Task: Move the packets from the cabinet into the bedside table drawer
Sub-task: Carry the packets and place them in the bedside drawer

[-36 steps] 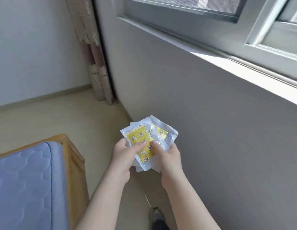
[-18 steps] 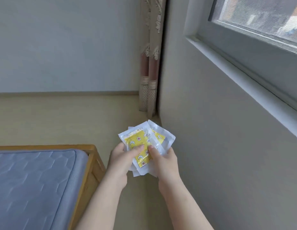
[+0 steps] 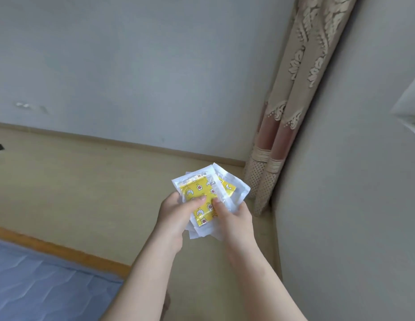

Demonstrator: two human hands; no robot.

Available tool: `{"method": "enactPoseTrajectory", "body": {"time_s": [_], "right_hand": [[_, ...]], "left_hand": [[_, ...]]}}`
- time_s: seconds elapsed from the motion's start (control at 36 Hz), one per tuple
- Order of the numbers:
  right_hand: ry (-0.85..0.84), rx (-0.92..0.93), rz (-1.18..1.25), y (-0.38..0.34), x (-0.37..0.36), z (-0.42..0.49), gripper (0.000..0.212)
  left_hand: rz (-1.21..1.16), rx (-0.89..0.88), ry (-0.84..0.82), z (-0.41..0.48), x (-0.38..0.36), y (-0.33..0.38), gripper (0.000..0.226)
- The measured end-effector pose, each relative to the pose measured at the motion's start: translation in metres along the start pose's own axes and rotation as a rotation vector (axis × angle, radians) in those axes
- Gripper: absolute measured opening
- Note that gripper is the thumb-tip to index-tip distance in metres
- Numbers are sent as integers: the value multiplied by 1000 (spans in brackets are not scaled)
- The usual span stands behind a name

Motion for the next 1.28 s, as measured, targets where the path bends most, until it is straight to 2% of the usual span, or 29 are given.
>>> {"method": "enactPoseTrajectory", "body": {"time_s": [0.14,0.31,0.5,0.58,0.81,1.14,1.28], "right_hand": [[-19,-19,4,-13,-2,80,15],[-124,-24,-42,-29,-5,197,15],[-254,-47,-80,-59,-22,336,15],[-342,-96,-86,-60,-51,380,13],[-585,-203,-125,-35,-163,452,18],[-799,-265,-189,-17,-408,548,21],[-854,-306,-173,-2,-502,572,16]], "left_hand": [[-1,12,10,75,-2,21,13],[-34,-16,78,182,-3,42,14],[-71,-23,196,299,2,80,13],[-86,-27,310,330,28,95,12],[-219,-26,603,368,132,112,14],[-276,-124,785,421,347,207,19],[-262,-135,876,432,429,244,18]]}}
Point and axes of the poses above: each hand's wrist, its own z-axis towards the middle knuckle, its own x-axis out of the back of the hand, y = z × x, the point moved 7 cm from there along z, towards the middle knuckle, and after that the axes turned 10 degrees about -y, right-handed, at the moved point
